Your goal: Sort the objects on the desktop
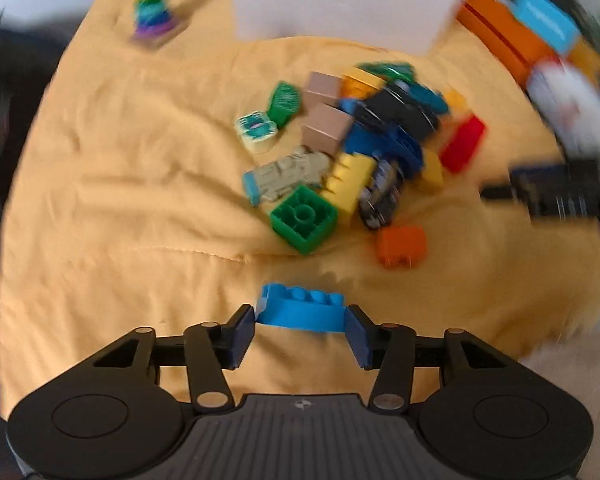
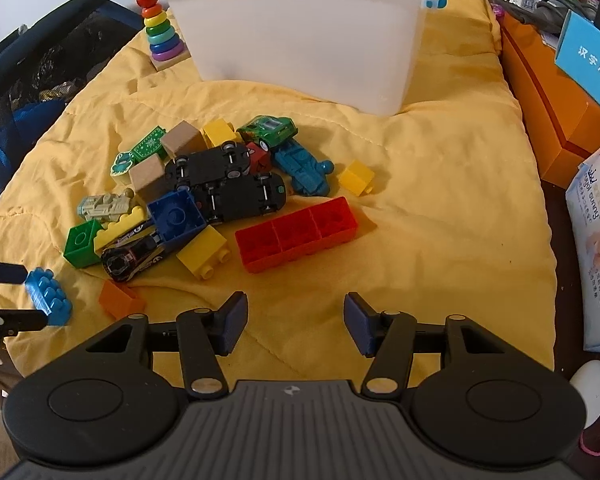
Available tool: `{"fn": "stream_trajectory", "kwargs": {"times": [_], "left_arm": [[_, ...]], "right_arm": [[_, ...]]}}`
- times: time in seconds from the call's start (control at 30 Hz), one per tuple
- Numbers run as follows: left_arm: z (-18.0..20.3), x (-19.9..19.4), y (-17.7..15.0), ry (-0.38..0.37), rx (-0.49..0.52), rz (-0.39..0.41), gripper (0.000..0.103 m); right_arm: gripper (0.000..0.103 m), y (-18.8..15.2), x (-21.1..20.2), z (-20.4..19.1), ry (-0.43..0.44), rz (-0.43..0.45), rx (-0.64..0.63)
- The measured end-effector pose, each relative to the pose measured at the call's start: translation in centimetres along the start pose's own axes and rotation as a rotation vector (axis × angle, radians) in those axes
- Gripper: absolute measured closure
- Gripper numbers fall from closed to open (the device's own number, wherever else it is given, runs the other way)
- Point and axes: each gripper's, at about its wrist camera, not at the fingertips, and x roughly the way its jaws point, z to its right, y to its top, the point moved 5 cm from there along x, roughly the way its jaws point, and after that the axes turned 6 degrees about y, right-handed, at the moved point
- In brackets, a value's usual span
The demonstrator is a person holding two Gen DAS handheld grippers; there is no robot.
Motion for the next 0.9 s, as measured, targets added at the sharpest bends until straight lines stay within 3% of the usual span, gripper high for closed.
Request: {"fn": "stream_trajectory", "kwargs": {"times": [0.07,0.13,0.2,0.27,0.37,0.47,0.63,0.73,0.77,0.8,0.83,0.9], "left_arm": [[-0.3,1.0,0.1,-0.027,-0.037,-0.026,0.048],[0.7,1.7,-0.4,-0.008,0.014,-0.037,0.055],[1.9,1.6,-0.9,0.026,0.107,0.007,0.058],[2.7,1.3,-0.9,0.026,0.152,0.055,0.070],[3.5,0.7,-0.4,0.044,0.205,0.133,0.079],[4.2,-0.3,0.0,0.027,0.264,0.192,0.079],[5.2,-0.1,0.8,0.036,0.363,0.208,0.076],[5.6,0.1,1.6,0.058,0.424,0.213,0.071],[5.7,0.0,1.6,0.067,0.450,0.218,0.069],[5.9,-0.2,1.8,0.085,0.482,0.233,0.066],[6.0,-0.4,1.8,0.096,0.513,0.247,0.064],[6.3,-0.8,1.8,0.106,0.585,0.273,0.052]], "right_arm": [[0.045,-0.1,0.1,0.0,-0.001,-0.003,-0.002],[0.045,-0.2,-0.1,-0.1,0.000,-0.002,-0.007],[0.044,-0.2,-0.3,-0.1,-0.005,0.006,-0.021],[0.044,-0.2,-0.4,0.0,-0.009,0.014,-0.023],[0.043,0.2,-0.1,0.3,-0.003,0.027,-0.007],[0.043,1.1,-0.2,0.5,0.015,0.062,0.037],[0.035,3.0,1.3,1.7,0.108,0.050,0.223],[0.035,3.8,3.0,2.3,0.077,0.019,0.260],[0.036,4.0,3.3,2.3,0.077,0.021,0.257],[0.044,4.2,3.5,2.2,0.065,0.022,0.225],[0.063,4.4,3.4,1.9,0.047,0.023,0.181],[0.074,4.4,3.0,0.8,0.021,0.026,0.066]]}}
